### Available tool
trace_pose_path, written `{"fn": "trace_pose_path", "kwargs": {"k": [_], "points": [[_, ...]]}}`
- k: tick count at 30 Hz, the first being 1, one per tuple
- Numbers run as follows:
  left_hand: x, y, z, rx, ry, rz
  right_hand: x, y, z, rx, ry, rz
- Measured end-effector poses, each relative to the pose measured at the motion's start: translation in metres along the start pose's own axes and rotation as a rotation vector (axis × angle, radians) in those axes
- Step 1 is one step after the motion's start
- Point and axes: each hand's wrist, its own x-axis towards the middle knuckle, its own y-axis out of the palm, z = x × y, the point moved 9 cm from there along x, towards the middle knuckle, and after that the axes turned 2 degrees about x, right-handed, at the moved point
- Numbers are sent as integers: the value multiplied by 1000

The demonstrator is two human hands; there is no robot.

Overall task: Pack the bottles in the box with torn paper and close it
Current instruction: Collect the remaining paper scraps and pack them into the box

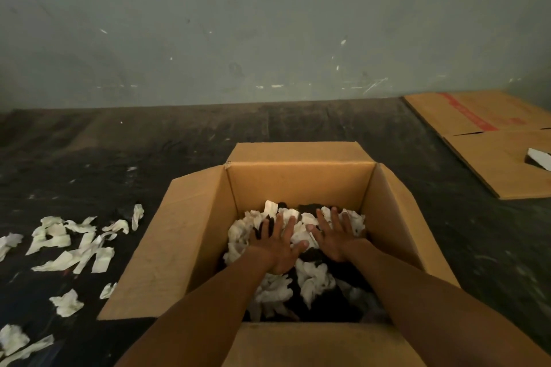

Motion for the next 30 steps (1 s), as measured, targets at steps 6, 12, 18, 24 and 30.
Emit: {"fn": "trace_pose_path", "kwargs": {"k": [6, 12, 18, 24, 30], "points": [[0, -8, 6, -68, -13, 12, -6, -19, 6, 5, 4, 101], [-29, 6, 11, -130, 81, 106, -53, -36, 8, 83, -73, 123], [-36, 22, -6, 27, 112, 147, -74, 21, -9, -214, -40, 342], [-41, 16, -12, 60, 84, 106, -76, 25, -8, -275, -31, 386], [-58, -16, 1, 92, 42, 54, -89, -22, 10, -175, -96, 300]]}}
